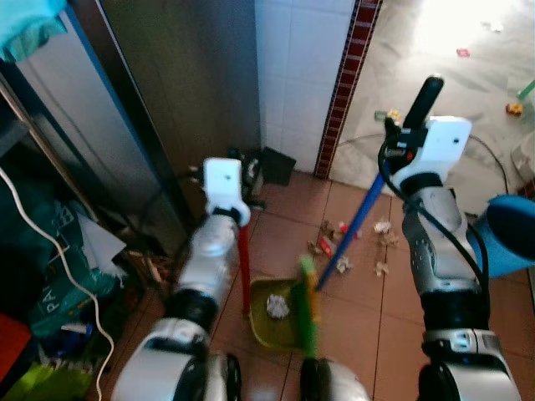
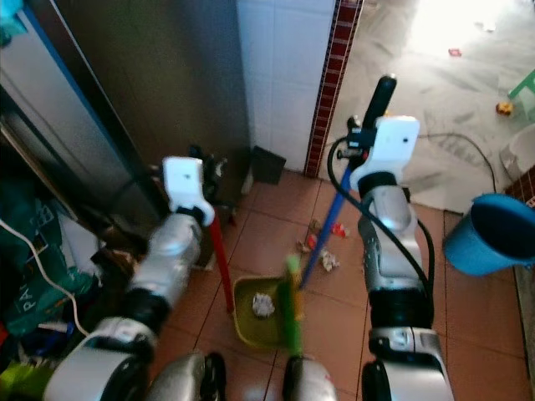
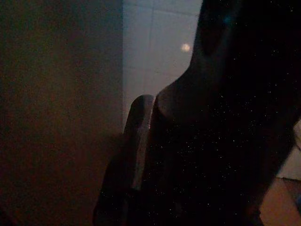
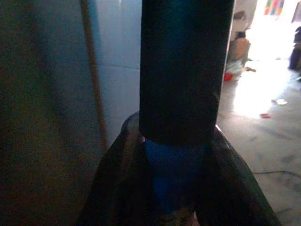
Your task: Sweep floor
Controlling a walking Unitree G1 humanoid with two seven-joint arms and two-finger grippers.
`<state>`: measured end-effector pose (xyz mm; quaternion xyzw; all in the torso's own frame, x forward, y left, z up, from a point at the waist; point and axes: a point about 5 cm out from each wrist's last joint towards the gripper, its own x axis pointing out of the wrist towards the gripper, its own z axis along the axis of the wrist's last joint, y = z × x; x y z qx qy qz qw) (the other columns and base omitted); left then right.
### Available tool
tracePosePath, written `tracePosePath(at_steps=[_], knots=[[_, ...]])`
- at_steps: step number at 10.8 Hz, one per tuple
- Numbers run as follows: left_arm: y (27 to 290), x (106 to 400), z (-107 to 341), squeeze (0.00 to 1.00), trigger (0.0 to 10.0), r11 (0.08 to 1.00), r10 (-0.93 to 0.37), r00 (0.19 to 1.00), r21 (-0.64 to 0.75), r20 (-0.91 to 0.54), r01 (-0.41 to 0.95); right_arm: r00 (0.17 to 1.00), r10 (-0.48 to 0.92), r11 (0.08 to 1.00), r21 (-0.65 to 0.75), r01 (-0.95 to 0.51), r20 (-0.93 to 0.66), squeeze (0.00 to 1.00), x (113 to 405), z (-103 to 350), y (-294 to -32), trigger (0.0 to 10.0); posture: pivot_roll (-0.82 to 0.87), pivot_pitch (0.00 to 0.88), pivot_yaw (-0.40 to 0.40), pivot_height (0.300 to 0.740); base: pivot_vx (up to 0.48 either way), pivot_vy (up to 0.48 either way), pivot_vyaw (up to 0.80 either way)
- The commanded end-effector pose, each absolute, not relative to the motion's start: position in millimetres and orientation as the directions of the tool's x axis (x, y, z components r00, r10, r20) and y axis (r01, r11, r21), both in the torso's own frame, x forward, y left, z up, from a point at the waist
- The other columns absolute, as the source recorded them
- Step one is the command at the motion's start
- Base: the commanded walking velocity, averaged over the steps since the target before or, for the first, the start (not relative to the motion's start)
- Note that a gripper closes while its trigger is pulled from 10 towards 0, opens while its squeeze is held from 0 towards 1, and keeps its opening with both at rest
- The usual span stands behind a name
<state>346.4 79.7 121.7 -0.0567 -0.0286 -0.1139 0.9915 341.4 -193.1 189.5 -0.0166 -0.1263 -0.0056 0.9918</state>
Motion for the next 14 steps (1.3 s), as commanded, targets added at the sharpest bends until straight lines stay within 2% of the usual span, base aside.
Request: tracePosePath(at_steps=[1, 3, 5, 6, 8, 10, 12, 14], knots=[[87, 350, 149, 0.00, 10.0, 0.963, -0.216, 0.962, -0.125, 0.169, 0.238, 0.967, -0.024, 0.996, -0.074, 0.045, 0.254, 0.00, 340, 188, -197, 10.0, -0.04, 0.043, 0.006, 0.740, 0.000, 0.000, 0.00], [97, 345, 167, 0.00, 10.0, 0.961, -0.238, 0.951, -0.096, 0.196, 0.260, 0.969, -0.048, 0.989, -0.127, 0.081, 0.244, 0.00, 341, 186, -197, 10.0, -0.05, 0.054, -0.020, 0.740, 0.000, 0.000, 0.00], [105, 337, 174, 0.00, 10.0, 0.951, -0.286, 0.943, -0.068, 0.169, 0.301, 0.963, -0.066, 0.985, -0.136, 0.104, 0.260, 0.00, 341, 186, -195, 10.0, -0.03, 0.058, -0.002, 0.740, 0.000, 0.000, 0.00], [112, 333, 176, 0.00, 10.0, 0.952, -0.279, 0.948, -0.089, 0.152, 0.294, 0.960, -0.095, 0.986, -0.110, 0.128, 0.265, 0.00, 342, 186, -196, 10.0, -0.02, 0.054, 0.025, 0.740, 0.000, 0.000, 0.00], [113, 324, 167, 0.00, 10.0, 0.946, -0.264, 0.958, -0.165, 0.115, 0.280, 0.959, -0.121, 0.984, -0.096, 0.149, 0.256, 0.00, 340, 180, -198, 10.0, -0.02, 0.037, 0.022, 0.740, 0.000, 0.000, 0.00], [111, 313, 157, 0.00, 10.0, 0.944, -0.258, 0.960, -0.183, 0.106, 0.273, 0.963, -0.127, 0.983, -0.101, 0.154, 0.237, 0.00, 338, 173, -203, 10.0, -0.03, 0.022, 0.010, 0.740, 0.000, 0.000, -0.80], [113, 308, 159, 0.00, 10.0, 0.948, -0.215, 0.971, -0.216, 0.104, 0.233, 0.962, -0.135, 0.981, -0.102, 0.162, 0.238, 0.00, 341, 174, -207, 10.0, -0.03, 0.025, 0.004, 0.740, 0.000, -0.289, -0.34], [115, 310, 161, 0.00, 10.0, 0.952, -0.186, 0.976, -0.226, 0.110, 0.207, 0.964, -0.135, 0.981, -0.104, 0.162, 0.229, 0.00, 342, 173, -208, 10.0, -0.03, 0.036, -0.001, 0.740, 0.000, -0.313, -0.80]])
